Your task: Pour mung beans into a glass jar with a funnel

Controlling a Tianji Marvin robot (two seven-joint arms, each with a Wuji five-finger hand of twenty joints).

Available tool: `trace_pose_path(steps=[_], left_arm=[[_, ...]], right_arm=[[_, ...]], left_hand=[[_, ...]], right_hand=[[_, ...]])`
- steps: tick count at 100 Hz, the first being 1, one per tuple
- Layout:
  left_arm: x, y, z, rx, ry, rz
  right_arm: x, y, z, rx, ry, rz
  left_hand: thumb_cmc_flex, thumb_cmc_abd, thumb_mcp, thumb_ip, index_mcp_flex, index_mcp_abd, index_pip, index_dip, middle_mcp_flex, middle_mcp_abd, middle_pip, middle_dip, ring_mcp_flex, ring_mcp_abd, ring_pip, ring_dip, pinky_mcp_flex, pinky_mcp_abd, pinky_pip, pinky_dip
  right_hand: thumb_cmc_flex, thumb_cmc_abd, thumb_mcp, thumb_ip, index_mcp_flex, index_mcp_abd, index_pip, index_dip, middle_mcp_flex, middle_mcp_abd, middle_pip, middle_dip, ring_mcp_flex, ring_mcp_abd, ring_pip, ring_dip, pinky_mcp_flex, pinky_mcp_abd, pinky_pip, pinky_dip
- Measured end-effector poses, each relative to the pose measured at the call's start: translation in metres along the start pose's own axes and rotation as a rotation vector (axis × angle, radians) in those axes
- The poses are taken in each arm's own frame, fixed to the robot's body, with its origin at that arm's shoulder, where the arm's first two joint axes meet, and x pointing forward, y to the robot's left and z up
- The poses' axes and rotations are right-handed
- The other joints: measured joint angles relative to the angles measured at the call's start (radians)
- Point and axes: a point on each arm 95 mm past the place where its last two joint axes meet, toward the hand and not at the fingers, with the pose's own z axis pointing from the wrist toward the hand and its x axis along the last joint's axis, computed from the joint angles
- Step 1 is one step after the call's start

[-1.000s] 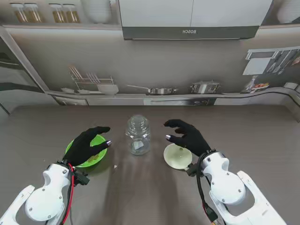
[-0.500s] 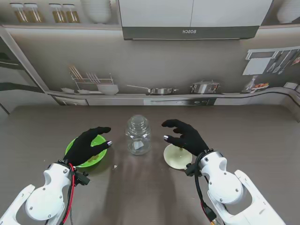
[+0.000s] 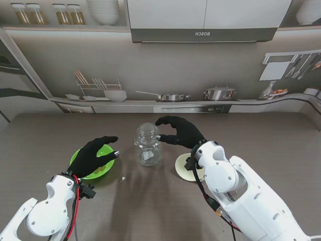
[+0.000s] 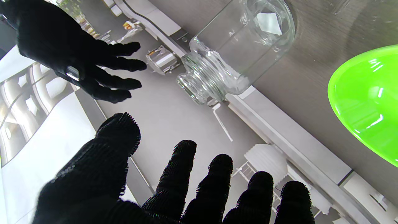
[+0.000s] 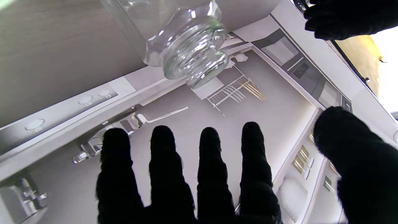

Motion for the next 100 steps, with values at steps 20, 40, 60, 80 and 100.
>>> trace_pose_path(steps=[20, 40, 60, 80, 100], left_arm=[[0.0, 0.0, -0.001, 0.001, 0.003, -0.005], [0.0, -0.001, -0.001, 0.001, 0.006, -0.007], [-0.001, 0.0, -0.002, 0.001, 0.005, -0.009], [-0.001, 0.0, -0.002, 0.0, 0.003, -0.01], [-0.001, 0.0, -0.002, 0.0, 0.003, -0.012]], right_arm=[[-0.001, -0.002, 0.032, 0.046, 0.003, -0.068], [-0.001, -0.006, 0.06, 0.102, 0.011, -0.141], [0.003, -0.009, 0.083, 0.142, 0.022, -0.197], [0.002, -0.014, 0.099, 0.182, 0.02, -0.22], [-0.002, -0.022, 0.11, 0.212, 0.019, -0.233]], left_hand=[[0.0, 0.0, 0.0, 0.0, 0.0, 0.0, 0.0, 0.0, 0.0, 0.0, 0.0, 0.0, 0.0, 0.0, 0.0, 0.0, 0.0, 0.0, 0.0, 0.0], [0.0, 0.0, 0.0, 0.0, 0.0, 0.0, 0.0, 0.0, 0.0, 0.0, 0.0, 0.0, 0.0, 0.0, 0.0, 0.0, 0.0, 0.0, 0.0, 0.0], [0.0, 0.0, 0.0, 0.0, 0.0, 0.0, 0.0, 0.0, 0.0, 0.0, 0.0, 0.0, 0.0, 0.0, 0.0, 0.0, 0.0, 0.0, 0.0, 0.0], [0.0, 0.0, 0.0, 0.0, 0.0, 0.0, 0.0, 0.0, 0.0, 0.0, 0.0, 0.0, 0.0, 0.0, 0.0, 0.0, 0.0, 0.0, 0.0, 0.0], [0.0, 0.0, 0.0, 0.0, 0.0, 0.0, 0.0, 0.0, 0.0, 0.0, 0.0, 0.0, 0.0, 0.0, 0.0, 0.0, 0.0, 0.0, 0.0, 0.0]], right_hand=[[0.0, 0.0, 0.0, 0.0, 0.0, -0.001, 0.0, 0.0, 0.0, -0.001, 0.0, 0.0, 0.0, -0.008, 0.002, 0.0, 0.005, 0.0, 0.0, 0.0], [-0.022, 0.0, -0.003, 0.0, 0.0, -0.006, 0.0, 0.0, -0.003, -0.001, 0.002, 0.0, 0.001, -0.01, 0.008, 0.0, 0.013, 0.0, 0.004, 0.0], [-0.036, 0.002, -0.003, 0.0, -0.01, -0.011, -0.001, 0.0, -0.024, -0.006, 0.009, 0.0, 0.001, -0.01, 0.01, 0.0, 0.015, -0.004, 0.006, 0.0], [-0.036, 0.014, -0.005, 0.01, -0.01, -0.013, -0.001, 0.0, -0.024, -0.008, 0.009, 0.0, 0.001, -0.01, 0.013, 0.0, 0.016, -0.006, 0.016, 0.0], [-0.036, 0.014, -0.005, 0.01, -0.01, -0.014, -0.001, 0.0, -0.025, -0.009, 0.009, 0.0, 0.001, -0.01, 0.014, 0.0, 0.018, -0.006, 0.021, 0.0]])
